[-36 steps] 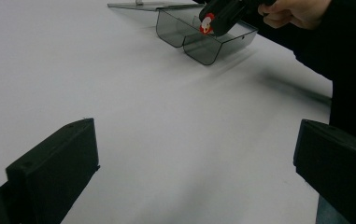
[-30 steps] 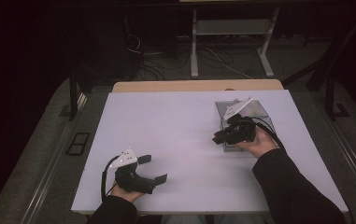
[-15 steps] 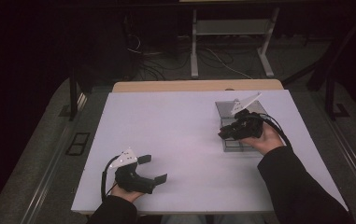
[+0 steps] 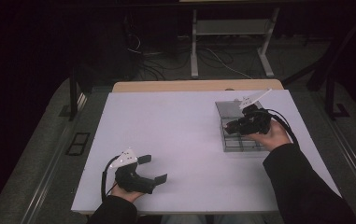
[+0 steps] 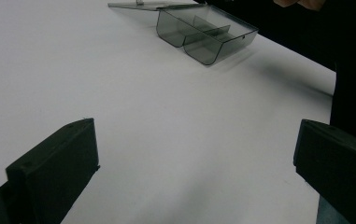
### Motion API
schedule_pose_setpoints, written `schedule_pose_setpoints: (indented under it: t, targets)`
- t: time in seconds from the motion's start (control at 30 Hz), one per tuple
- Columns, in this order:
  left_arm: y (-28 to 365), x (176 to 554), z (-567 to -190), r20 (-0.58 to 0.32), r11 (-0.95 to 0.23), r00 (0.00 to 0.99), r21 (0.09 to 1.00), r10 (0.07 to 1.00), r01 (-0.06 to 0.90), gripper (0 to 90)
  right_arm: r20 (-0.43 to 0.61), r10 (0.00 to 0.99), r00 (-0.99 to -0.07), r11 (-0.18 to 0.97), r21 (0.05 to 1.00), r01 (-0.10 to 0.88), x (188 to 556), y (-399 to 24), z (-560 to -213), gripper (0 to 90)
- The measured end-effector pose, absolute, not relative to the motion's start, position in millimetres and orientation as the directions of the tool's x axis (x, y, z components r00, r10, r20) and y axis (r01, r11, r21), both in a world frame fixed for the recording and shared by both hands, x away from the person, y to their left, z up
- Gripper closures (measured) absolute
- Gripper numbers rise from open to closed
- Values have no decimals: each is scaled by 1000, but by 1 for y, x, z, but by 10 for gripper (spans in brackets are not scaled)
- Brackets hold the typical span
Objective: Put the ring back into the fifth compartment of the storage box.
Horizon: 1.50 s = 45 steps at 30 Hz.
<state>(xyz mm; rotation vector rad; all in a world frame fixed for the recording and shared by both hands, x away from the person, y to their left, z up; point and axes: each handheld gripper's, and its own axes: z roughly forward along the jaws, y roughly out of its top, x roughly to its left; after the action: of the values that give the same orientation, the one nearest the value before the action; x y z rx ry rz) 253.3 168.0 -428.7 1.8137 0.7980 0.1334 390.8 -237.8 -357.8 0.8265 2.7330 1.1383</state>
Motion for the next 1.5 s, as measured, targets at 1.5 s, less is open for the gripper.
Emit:
schedule_pose_setpoints:
  t: [1.5]
  targets:
    - [168, 254, -429, -278, -180, 768, 874, 576, 451, 0, 195, 677, -709, 445, 660, 606, 420, -307, -376, 705]
